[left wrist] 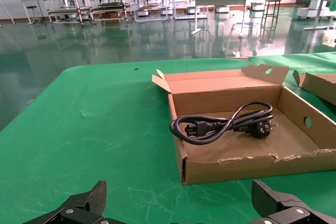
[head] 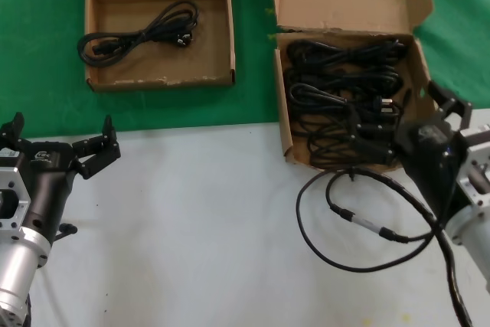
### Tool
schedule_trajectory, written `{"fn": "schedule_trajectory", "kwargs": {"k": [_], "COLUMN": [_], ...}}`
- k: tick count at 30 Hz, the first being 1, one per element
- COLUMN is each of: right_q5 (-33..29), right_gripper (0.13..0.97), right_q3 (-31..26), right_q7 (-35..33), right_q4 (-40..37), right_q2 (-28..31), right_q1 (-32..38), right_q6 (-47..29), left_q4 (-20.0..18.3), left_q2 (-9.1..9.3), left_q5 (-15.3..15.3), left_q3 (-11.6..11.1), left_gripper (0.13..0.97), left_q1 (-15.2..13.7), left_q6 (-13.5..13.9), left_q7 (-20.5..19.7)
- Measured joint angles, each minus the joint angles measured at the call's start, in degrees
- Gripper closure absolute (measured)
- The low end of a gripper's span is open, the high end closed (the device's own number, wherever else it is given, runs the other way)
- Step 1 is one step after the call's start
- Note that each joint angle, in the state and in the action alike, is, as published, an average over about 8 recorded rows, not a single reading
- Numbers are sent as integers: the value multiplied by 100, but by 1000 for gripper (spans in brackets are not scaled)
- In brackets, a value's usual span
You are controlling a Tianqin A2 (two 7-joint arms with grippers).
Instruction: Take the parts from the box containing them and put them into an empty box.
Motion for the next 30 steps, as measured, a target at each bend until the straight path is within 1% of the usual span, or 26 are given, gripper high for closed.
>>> {"fn": "schedule_trajectory", "kwargs": {"k": [13, 30], "right_q5": [167, 178], "right_gripper": [129, 129], "right_q3": [184, 197], "right_q7": [262, 280], "right_q4": [11, 12], "right_q2": [7, 7], "right_q1": [-518, -554], "right_q6": [411, 440], "left_q4": [0, -1], "left_q2": [-5, -5], "left_q5": [-25, -27], "left_q3": [1, 1], "left_gripper": [132, 132], "left_q1": [14, 15], "left_q6": [-16, -17], "left_q7": [15, 17]}}
